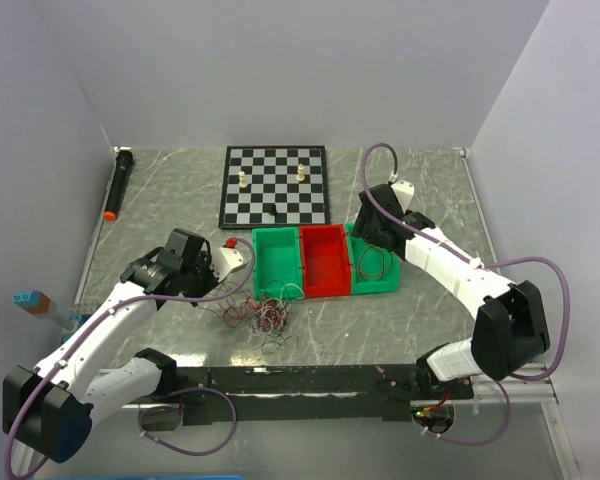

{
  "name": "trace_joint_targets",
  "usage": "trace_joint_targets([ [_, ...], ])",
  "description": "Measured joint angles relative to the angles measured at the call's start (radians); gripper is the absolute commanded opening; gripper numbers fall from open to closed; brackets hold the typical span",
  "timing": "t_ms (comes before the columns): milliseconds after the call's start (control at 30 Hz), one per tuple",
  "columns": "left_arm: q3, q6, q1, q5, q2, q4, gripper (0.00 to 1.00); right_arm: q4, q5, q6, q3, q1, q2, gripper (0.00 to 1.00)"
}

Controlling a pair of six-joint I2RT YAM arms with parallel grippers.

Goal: Untangle the cables

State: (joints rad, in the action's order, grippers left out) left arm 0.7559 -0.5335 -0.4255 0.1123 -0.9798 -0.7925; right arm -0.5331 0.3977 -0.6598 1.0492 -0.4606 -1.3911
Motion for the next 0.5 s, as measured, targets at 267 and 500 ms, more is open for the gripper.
trace_joint_targets([
  [267,0.000,0.000,0.000,0.000,0.000,0.000,0.12,0.100,-0.055,0.094,-0.071,-0.082,0.150,0.74],
  [500,0.000,0.004,0.000,0.000,-0.008,0.000,0.12,0.174,-0.093,0.188,-0.054,-0.185,0.085,0.69],
])
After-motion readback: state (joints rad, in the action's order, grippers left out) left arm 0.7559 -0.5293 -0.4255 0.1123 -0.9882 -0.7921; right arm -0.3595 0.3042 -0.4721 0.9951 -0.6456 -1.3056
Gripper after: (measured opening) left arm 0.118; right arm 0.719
